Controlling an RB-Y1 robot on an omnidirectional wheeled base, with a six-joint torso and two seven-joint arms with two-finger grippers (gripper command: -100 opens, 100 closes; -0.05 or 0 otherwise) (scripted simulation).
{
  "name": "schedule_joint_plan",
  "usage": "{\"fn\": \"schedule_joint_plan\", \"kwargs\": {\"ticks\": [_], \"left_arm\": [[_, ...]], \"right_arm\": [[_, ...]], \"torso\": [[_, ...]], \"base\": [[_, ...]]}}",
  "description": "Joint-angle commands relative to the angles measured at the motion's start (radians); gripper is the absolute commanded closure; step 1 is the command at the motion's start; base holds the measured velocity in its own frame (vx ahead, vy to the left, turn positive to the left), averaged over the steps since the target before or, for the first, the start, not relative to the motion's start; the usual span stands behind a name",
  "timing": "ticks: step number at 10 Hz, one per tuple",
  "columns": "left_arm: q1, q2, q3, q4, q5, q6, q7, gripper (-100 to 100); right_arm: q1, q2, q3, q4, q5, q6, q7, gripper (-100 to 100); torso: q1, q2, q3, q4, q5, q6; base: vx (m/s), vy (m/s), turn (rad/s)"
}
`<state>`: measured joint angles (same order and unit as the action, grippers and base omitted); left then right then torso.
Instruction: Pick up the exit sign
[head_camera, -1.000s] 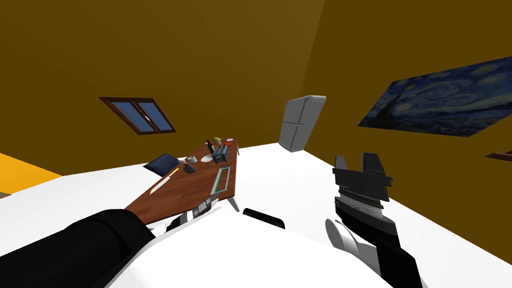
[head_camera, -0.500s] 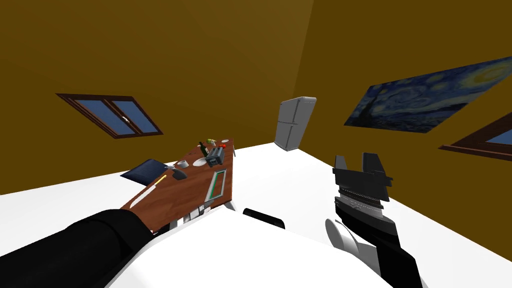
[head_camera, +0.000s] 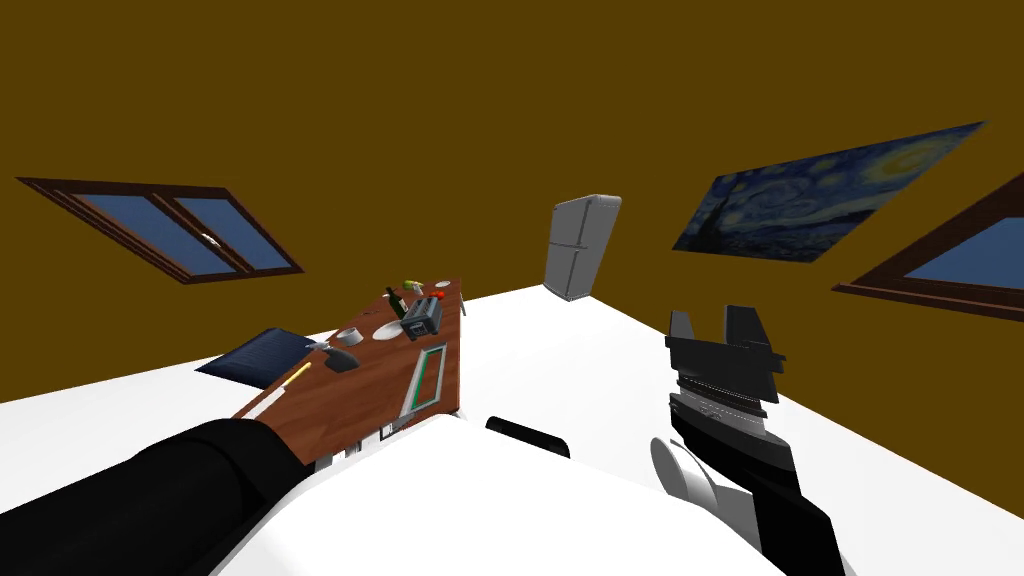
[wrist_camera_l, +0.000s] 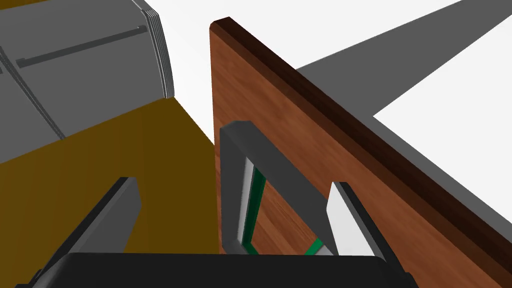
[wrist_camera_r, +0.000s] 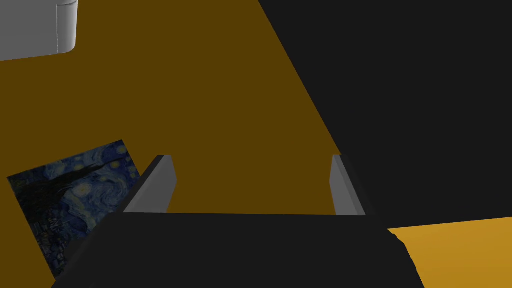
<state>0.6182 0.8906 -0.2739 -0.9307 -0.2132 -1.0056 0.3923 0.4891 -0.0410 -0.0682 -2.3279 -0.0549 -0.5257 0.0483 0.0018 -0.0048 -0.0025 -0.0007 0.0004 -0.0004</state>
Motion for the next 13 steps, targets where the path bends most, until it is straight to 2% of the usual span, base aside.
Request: {"fn": "schedule_joint_plan", "kwargs": {"ticks": [1,3,4,6,7,8,11,13], "left_arm": [[0.003,0.009,-0.009,0.03,-0.008,0.0,0.005,-100],[0.015,0.051,-0.043,0.107,-0.039,0.007,0.028,-100],[0.015,0.051,-0.043,0.122,-0.039,0.007,0.028,-100],[0.025,0.084,-0.076,0.193,-0.069,0.018,0.048,-100],[0.025,0.084,-0.076,0.182,-0.069,0.018,0.048,-100],[0.025,0.084,-0.076,0.199,-0.069,0.018,0.048,-100],[0.034,0.112,-0.125,0.287,-0.108,0.043,0.073,-100],[0.034,0.112,-0.125,0.287,-0.108,0.043,0.073,-100]], "right_arm": [[0.0,0.0,0.0,0.0,0.0,0.0,0.0,0],[0.0,0.0,0.0,0.0,0.0,0.0,0.0,0],[0.0,0.0,0.0,0.0,0.0,0.0,0.0,0],[0.0,0.0,0.0,0.0,0.0,0.0,0.0,0],[0.0,0.0,0.0,0.0,0.0,0.0,0.0,0],[0.0,0.0,0.0,0.0,0.0,0.0,0.0,0],[0.0,0.0,0.0,0.0,0.0,0.0,0.0,0],[0.0,0.0,0.0,0.0,0.0,0.0,0.0,0]], "torso": [[0.0,0.0,0.0,0.0,0.0,0.0],[0.001,-0.001,0.0,0.0,0.0,0.0],[0.002,-0.004,-0.002,-0.001,0.0,0.001],[0.001,-0.004,-0.002,-0.001,0.0,0.0],[0.001,-0.005,-0.003,-0.001,0.0,0.0],[0.001,-0.004,-0.003,-0.001,0.001,-0.001],[0.0,-0.004,-0.002,-0.001,0.0,0.0],[0.0,-0.005,-0.003,-0.001,0.0,-0.001]], "base": [[0.041,0.026,-0.151],[0.083,0.04,-0.269],[0.092,0.051,-0.12],[0.106,0.034,-0.231],[0.091,0.038,-0.098],[0.037,0.011,0.05],[0.1,0.028,-0.227],[0.077,0.032,-0.014]]}}
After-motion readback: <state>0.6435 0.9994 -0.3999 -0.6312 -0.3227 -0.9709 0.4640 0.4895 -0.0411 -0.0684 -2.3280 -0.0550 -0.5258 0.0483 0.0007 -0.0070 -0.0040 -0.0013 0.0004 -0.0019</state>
